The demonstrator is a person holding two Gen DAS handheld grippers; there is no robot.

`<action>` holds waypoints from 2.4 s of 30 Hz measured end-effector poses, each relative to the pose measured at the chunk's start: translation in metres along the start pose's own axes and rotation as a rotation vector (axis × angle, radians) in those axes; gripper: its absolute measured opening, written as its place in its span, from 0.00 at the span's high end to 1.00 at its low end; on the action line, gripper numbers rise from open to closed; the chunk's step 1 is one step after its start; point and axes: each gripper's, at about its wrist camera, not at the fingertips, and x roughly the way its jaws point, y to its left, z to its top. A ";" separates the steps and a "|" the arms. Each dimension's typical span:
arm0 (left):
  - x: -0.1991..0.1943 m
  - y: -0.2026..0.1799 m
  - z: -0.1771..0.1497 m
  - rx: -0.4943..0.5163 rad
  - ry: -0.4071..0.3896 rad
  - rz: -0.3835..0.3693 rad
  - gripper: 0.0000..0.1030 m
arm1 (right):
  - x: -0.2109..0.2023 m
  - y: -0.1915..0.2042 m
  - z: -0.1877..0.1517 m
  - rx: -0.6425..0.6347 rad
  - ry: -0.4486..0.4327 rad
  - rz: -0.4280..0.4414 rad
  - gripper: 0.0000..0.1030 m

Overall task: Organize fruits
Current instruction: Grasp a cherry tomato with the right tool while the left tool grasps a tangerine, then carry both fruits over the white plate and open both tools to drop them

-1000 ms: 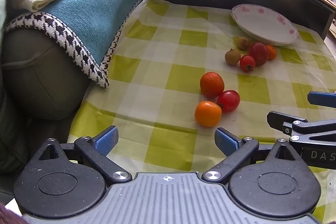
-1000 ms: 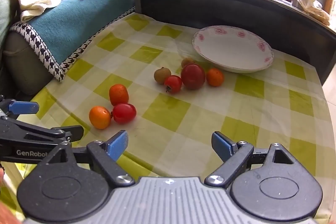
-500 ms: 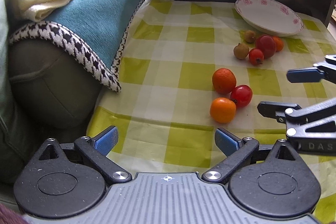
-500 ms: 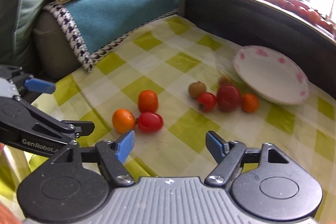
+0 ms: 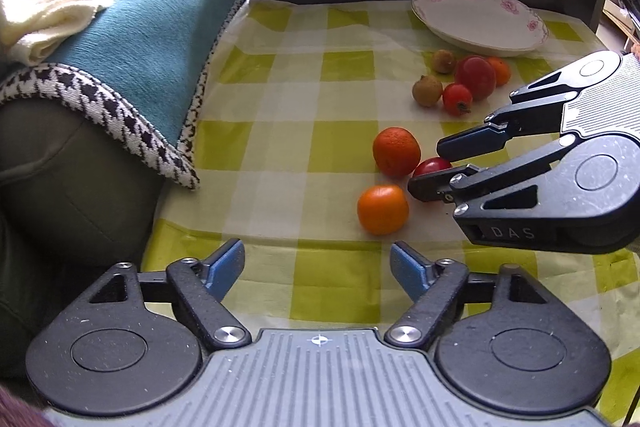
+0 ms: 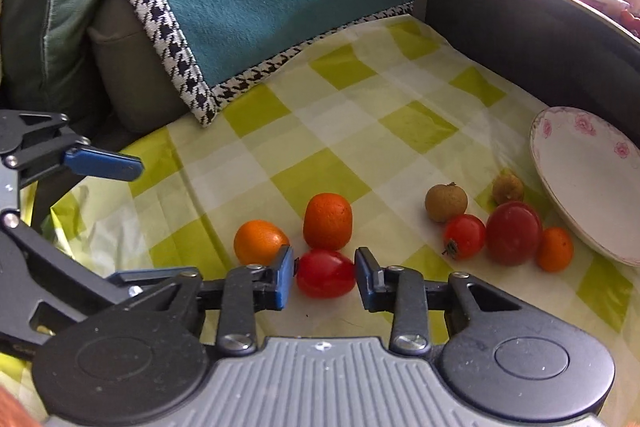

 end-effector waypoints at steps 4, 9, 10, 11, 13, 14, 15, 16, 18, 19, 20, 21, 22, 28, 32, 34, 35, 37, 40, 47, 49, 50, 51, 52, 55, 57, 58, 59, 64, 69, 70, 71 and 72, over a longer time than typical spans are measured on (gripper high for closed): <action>0.004 -0.005 0.001 0.024 0.007 -0.036 0.22 | -0.002 -0.003 -0.001 0.011 0.010 0.011 0.65; 0.006 -0.013 0.000 0.070 -0.026 -0.048 0.22 | 0.001 -0.003 0.002 -0.032 0.042 0.024 0.64; 0.007 -0.014 0.000 0.076 -0.030 -0.056 0.21 | 0.002 -0.003 0.003 -0.024 0.042 0.024 0.64; 0.008 -0.016 0.001 0.088 -0.036 -0.057 0.21 | 0.003 -0.003 0.003 -0.020 0.049 0.025 0.64; 0.012 -0.021 0.000 0.116 -0.042 -0.057 0.21 | 0.005 -0.004 0.002 -0.008 0.072 0.041 0.63; 0.014 -0.024 0.001 0.126 -0.038 -0.060 0.22 | 0.005 -0.005 0.000 -0.006 0.071 0.045 0.63; 0.017 -0.025 0.002 0.132 -0.037 -0.064 0.23 | 0.004 -0.005 -0.001 -0.006 0.068 0.046 0.63; 0.019 -0.027 0.003 0.136 -0.036 -0.070 0.25 | 0.004 -0.006 -0.001 0.005 0.069 0.048 0.63; 0.023 -0.028 0.006 0.136 -0.028 -0.097 0.37 | 0.004 -0.010 -0.001 0.046 0.075 0.055 0.63; 0.025 -0.027 0.008 0.125 -0.024 -0.111 0.46 | 0.004 -0.012 -0.001 0.063 0.081 0.057 0.63; 0.027 -0.024 0.009 0.103 -0.019 -0.131 0.48 | 0.003 -0.015 -0.002 0.077 0.086 0.059 0.63; 0.030 -0.022 0.011 0.082 -0.016 -0.140 0.50 | 0.001 -0.018 -0.004 0.092 0.088 0.058 0.63; 0.032 -0.020 0.012 0.065 -0.013 -0.147 0.53 | -0.001 -0.021 -0.006 0.106 0.086 0.054 0.63; 0.034 -0.018 0.017 0.021 0.005 -0.169 0.60 | -0.019 -0.038 -0.015 0.174 0.082 0.020 0.63; 0.029 -0.021 0.025 -0.002 0.011 -0.215 0.60 | -0.032 -0.049 -0.011 0.196 0.067 -0.027 0.63; 0.025 -0.025 0.033 0.000 0.004 -0.242 0.60 | -0.040 -0.056 -0.007 0.204 0.055 -0.043 0.63; 0.024 -0.027 0.040 0.004 -0.005 -0.255 0.60 | -0.044 -0.061 -0.005 0.205 0.047 -0.051 0.63; 0.023 -0.033 0.056 0.014 -0.023 -0.275 0.60 | -0.052 -0.071 -0.001 0.205 0.034 -0.082 0.63; 0.029 -0.043 0.089 0.021 -0.051 -0.300 0.60 | -0.059 -0.093 0.007 0.242 0.002 -0.134 0.63; 0.059 -0.069 0.154 0.032 -0.096 -0.337 0.60 | -0.056 -0.150 0.014 0.340 -0.026 -0.232 0.63; 0.068 -0.078 0.163 0.051 -0.100 -0.334 0.60 | -0.051 -0.163 0.015 0.352 -0.021 -0.252 0.63; 0.072 -0.081 0.166 0.056 -0.100 -0.336 0.60 | -0.047 -0.169 0.015 0.352 -0.018 -0.268 0.63; 0.076 -0.084 0.169 0.055 -0.097 -0.341 0.60 | -0.045 -0.175 0.014 0.353 -0.017 -0.278 0.63; 0.081 -0.085 0.171 0.053 -0.094 -0.346 0.60 | -0.042 -0.179 0.013 0.357 -0.015 -0.286 0.63; 0.087 -0.088 0.180 0.063 -0.098 -0.343 0.60 | -0.033 -0.191 0.012 0.371 -0.003 -0.301 0.63; 0.093 -0.089 0.181 0.070 -0.097 -0.335 0.60 | -0.027 -0.195 0.011 0.371 -0.002 -0.307 0.63; 0.093 -0.088 0.181 0.069 -0.098 -0.334 0.61 | -0.025 -0.195 0.011 0.366 -0.001 -0.311 0.63; 0.094 -0.089 0.182 0.073 -0.107 -0.330 0.61 | -0.022 -0.195 0.010 0.359 0.001 -0.314 0.63; 0.095 -0.088 0.185 0.071 -0.115 -0.319 0.57 | -0.016 -0.197 0.011 0.353 0.003 -0.338 0.62; 0.097 -0.089 0.186 0.064 -0.108 -0.313 0.50 | -0.019 -0.198 0.010 0.361 -0.006 -0.356 0.62; 0.096 -0.089 0.186 0.062 -0.109 -0.312 0.50 | -0.020 -0.198 0.011 0.363 -0.008 -0.359 0.62; 0.095 -0.088 0.186 0.060 -0.110 -0.311 0.50 | -0.021 -0.198 0.011 0.363 -0.009 -0.358 0.62; 0.094 -0.088 0.186 0.058 -0.111 -0.310 0.49 | -0.023 -0.197 0.011 0.361 -0.012 -0.359 0.61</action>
